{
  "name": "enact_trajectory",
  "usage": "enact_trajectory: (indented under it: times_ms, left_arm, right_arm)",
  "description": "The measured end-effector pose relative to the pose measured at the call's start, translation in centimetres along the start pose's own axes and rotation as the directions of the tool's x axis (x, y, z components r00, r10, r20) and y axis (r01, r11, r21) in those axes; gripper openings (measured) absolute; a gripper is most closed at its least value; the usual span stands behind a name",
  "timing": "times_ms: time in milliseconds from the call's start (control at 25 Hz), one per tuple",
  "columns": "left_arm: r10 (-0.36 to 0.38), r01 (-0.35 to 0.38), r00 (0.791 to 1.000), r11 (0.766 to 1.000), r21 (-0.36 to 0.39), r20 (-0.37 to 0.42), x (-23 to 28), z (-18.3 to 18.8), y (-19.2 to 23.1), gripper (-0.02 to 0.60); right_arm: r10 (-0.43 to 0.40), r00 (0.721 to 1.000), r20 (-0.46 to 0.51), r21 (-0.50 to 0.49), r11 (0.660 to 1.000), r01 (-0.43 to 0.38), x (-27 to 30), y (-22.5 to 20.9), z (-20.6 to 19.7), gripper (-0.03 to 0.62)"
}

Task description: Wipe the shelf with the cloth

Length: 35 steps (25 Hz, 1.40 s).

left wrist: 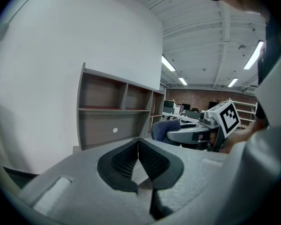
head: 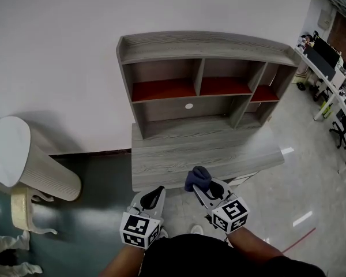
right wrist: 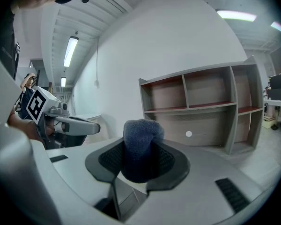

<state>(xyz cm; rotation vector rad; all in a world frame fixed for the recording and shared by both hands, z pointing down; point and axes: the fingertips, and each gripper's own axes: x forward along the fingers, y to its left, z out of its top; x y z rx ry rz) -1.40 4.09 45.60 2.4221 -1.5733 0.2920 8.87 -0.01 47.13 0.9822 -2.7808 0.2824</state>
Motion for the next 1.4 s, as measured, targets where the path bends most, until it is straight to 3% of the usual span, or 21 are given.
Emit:
enact_trajectory:
  times_ms: [1400]
  left_arm:
    - [-0.005, 0.005, 1.0, 1.0, 0.012, -0.003, -0.6, 0.2, -0.2, 0.011]
  right_arm:
    - [0.012, 1.0, -0.006, -0.026, 1.0, -0.012, -0.1, 1.0, 0.1, 0.135]
